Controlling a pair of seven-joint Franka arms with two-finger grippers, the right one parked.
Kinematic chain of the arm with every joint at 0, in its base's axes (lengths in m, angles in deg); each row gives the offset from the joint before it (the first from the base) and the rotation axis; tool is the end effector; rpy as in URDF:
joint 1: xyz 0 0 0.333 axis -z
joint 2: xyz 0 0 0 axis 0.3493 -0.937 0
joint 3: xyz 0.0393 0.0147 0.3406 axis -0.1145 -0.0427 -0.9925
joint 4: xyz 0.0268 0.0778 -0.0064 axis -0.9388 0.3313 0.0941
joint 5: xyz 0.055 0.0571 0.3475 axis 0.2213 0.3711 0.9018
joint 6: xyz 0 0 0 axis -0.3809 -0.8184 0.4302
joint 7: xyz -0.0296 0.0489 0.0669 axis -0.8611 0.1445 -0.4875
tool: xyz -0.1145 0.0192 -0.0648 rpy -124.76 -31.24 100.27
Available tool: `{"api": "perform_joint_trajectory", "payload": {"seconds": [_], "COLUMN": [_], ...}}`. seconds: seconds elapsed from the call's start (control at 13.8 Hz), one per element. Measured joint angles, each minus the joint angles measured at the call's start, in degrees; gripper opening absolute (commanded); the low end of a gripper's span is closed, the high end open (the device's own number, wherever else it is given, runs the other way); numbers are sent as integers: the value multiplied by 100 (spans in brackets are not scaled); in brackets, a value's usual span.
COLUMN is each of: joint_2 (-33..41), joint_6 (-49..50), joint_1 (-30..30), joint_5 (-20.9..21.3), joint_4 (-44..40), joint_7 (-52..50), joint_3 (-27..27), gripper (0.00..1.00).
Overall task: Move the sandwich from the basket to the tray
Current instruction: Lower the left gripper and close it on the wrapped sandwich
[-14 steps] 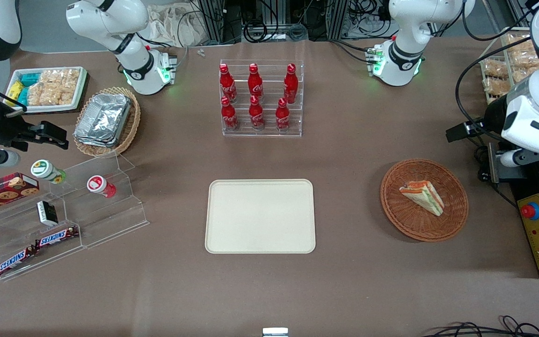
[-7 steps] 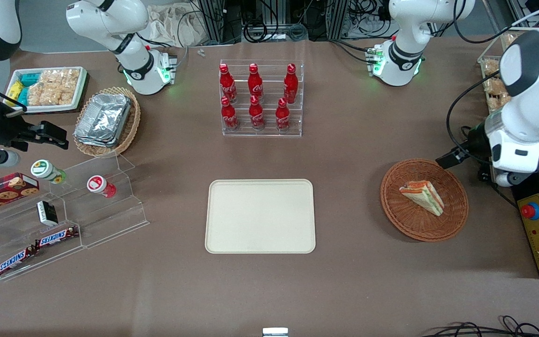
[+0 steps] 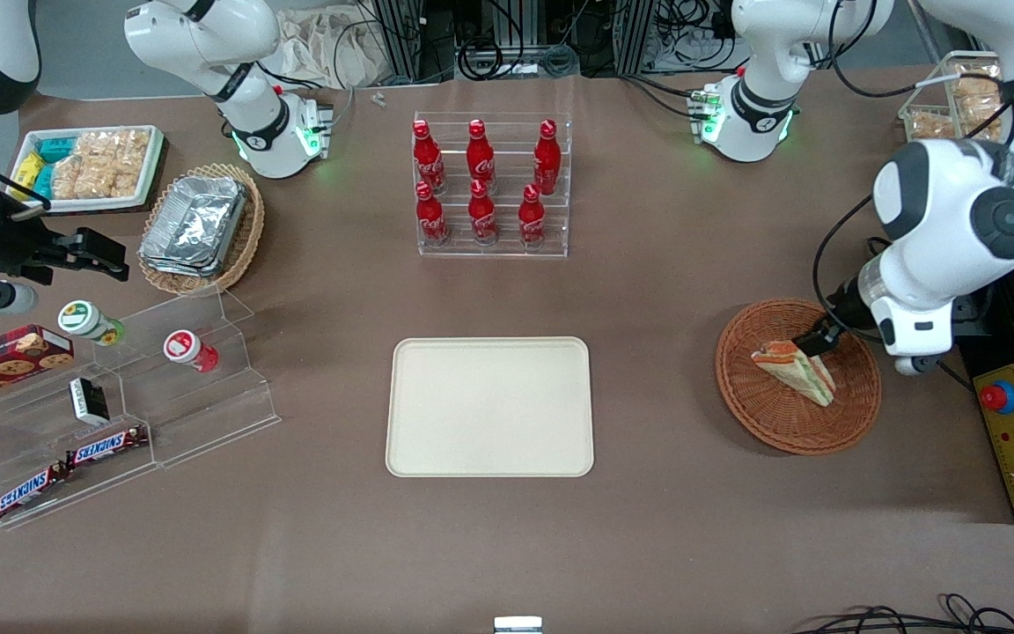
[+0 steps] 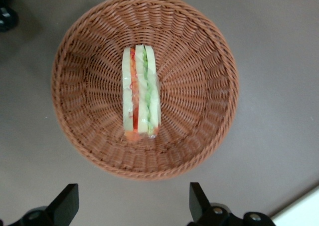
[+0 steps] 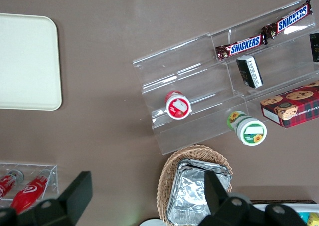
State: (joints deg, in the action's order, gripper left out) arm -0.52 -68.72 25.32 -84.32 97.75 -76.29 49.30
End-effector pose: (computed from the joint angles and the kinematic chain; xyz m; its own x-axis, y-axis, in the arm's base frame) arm 0.5374 -0.0380 0.3898 0.6509 0.7580 -0.0412 0.7580 -0.6520 -0.0200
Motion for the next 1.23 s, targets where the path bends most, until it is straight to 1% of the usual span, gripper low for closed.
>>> {"api": "perform_joint_trajectory", "payload": {"seconds": [0.29,0.51,0.58,0.65,0.72,0.8,0.87,0.94,1.23], "joint_2": [-792,-1223,-1328,-1406,-1453,-1470,-1469,-1469,-1359], "joint_6": [-700,-1107,-1191,-1265,-1306,-1320,-1321,-1322,-1241], "joint_1": [0,0,0,0,0,-1,-1,-1,0], "joint_5": [297,557,623,650,660,665,667,670,690], "joint_4": [9,8,7,6,3,1,-4,-13,-107], "joint_7": [-601,-971,-1052,-1112,-1171,-1207,-1221,-1229,-1229], "joint_3": [-28,-33,-41,-50,-61,-74,-86,-94,-99], "gripper": [100,99,91,67,37,17,3,0,0]}}
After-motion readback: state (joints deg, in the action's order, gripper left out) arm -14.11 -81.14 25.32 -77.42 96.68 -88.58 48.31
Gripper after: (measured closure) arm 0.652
